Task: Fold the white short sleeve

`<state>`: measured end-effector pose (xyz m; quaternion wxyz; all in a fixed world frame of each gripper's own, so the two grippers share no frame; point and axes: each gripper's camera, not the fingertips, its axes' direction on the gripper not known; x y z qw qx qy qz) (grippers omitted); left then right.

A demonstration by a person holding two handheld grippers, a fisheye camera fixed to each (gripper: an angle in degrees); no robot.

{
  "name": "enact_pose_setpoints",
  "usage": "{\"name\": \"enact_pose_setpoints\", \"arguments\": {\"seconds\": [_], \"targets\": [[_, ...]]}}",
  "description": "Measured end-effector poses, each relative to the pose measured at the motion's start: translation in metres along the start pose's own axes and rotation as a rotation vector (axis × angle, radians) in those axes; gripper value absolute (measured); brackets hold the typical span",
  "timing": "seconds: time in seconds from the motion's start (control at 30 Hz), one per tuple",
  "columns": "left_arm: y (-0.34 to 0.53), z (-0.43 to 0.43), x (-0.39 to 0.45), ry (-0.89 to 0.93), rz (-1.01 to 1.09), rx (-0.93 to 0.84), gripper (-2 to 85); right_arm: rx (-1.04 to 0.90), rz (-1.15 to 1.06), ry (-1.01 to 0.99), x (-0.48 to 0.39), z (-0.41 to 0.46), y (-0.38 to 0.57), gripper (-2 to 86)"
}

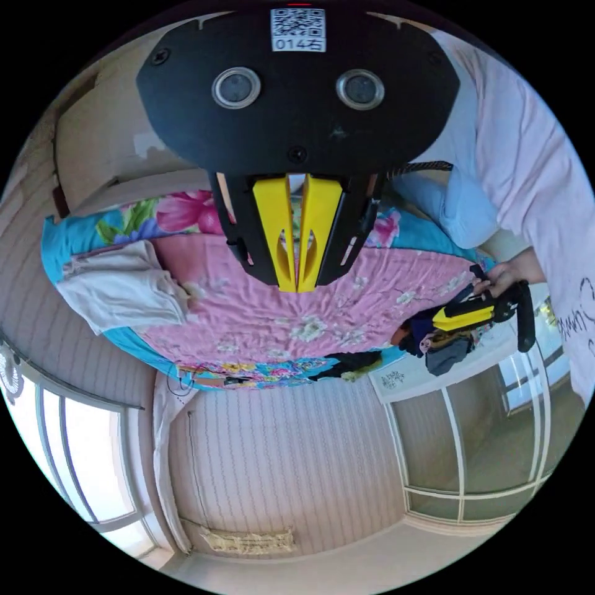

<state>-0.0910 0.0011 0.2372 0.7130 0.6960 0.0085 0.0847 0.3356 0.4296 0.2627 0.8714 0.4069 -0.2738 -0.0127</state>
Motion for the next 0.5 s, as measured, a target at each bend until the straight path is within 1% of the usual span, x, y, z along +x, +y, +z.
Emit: {"name": "enact_pose_setpoints", "arguments": {"seconds": [0.07, 0.1, 0.13, 0.17, 0.2, 0.27, 0.4, 0.47, 0.5], "targets": [[0.012, -0.054, -0.016, -0.118, 0.006, 0.059, 5.2, 0.092, -0.103, -0.119, -0.051, 0.013, -0.022, 1.3], [0.016, -0.067, -0.020, -0.153, 0.001, 0.072, 5.3, 0.111, -0.123, -0.147, -0.064, 0.017, -0.026, 1.8], [0.026, -0.094, -0.030, -0.227, -0.009, 0.098, 5.6, 0.128, -0.165, -0.204, -0.091, 0.027, -0.032, 3.1], [0.037, -0.119, -0.039, -0.299, -0.020, 0.113, 5.8, 0.117, -0.201, -0.256, -0.118, 0.040, -0.036, 4.5], [0.044, -0.132, -0.045, -0.334, -0.027, 0.117, 5.9, 0.105, -0.218, -0.281, -0.131, 0.047, -0.037, 5.2], [0.073, -0.182, -0.069, -0.448, -0.086, 0.123, 6.2, 0.042, -0.266, -0.379, -0.185, 0.077, -0.036, 7.7], [0.126, -0.250, -0.111, -0.607, -0.207, 0.083, 7.9, -0.062, -0.387, -0.508, -0.268, 0.124, -0.030, 11.4], [0.168, -0.293, -0.148, -0.672, -0.358, 0.070, 9.1, -0.100, -0.495, -0.571, -0.324, 0.154, -0.032, 12.8], [0.179, -0.303, -0.158, -0.682, -0.408, 0.068, 8.9, -0.110, -0.529, -0.589, -0.339, 0.162, -0.034, 13.0]]}}
